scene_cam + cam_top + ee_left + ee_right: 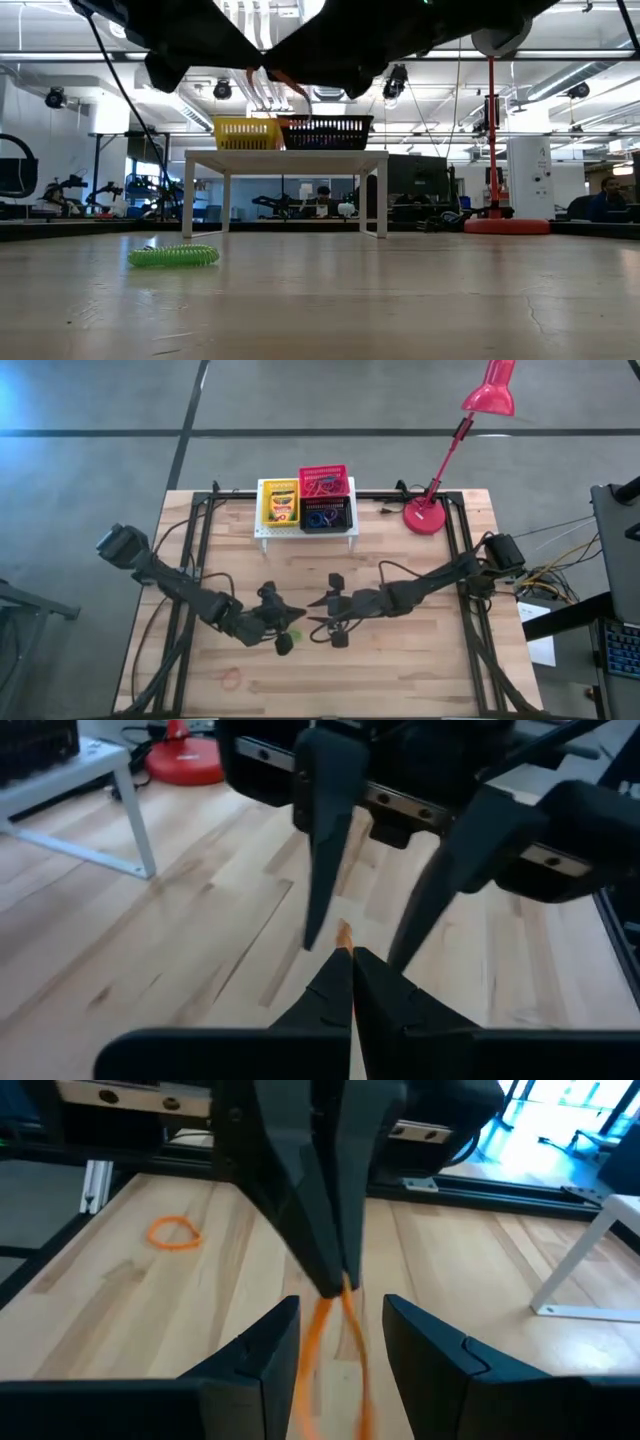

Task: Pick & Place Office Desk Supplies
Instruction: Put the orange rubber band into the red bin

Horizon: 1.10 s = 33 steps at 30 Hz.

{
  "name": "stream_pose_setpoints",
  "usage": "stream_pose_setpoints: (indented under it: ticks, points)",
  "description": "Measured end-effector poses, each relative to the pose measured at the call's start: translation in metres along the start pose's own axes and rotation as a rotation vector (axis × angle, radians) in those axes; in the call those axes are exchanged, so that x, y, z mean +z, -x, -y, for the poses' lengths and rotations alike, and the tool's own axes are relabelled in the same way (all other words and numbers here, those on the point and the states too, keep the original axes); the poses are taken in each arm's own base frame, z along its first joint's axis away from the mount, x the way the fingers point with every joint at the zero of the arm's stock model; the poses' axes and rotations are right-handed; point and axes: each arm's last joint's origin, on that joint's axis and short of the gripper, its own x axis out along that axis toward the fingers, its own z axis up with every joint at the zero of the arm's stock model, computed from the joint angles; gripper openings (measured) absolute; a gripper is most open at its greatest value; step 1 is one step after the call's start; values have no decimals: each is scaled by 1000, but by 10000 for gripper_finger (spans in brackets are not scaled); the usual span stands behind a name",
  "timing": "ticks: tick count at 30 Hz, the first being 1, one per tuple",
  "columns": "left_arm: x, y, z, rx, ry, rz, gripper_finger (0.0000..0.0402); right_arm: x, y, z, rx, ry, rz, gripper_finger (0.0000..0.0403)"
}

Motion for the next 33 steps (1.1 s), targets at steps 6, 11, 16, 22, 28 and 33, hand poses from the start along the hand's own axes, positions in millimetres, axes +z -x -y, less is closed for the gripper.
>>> stream_pose_setpoints:
  ticks: [6,11,16,22,28,33]
  points:
    - [1,-1,0,-5,-8,7,4,1,-2,0,-12,6,-31,122]
    - [1,-1,0,-4,-9,5,4,0,-1,0,-15,7,-35,61]
    - [-1,-1,-1,1,-22,-5,7,-1,1,1,-30,11,-87,14]
    - [-18,-2,-11,35,-31,-57,75,1,15,9,-124,-9,-227,9]
    - [-42,-1,-26,74,69,-105,147,33,33,35,-203,5,-260,9]
    - [-51,-1,-32,93,125,-117,166,73,44,85,-310,57,-216,9]
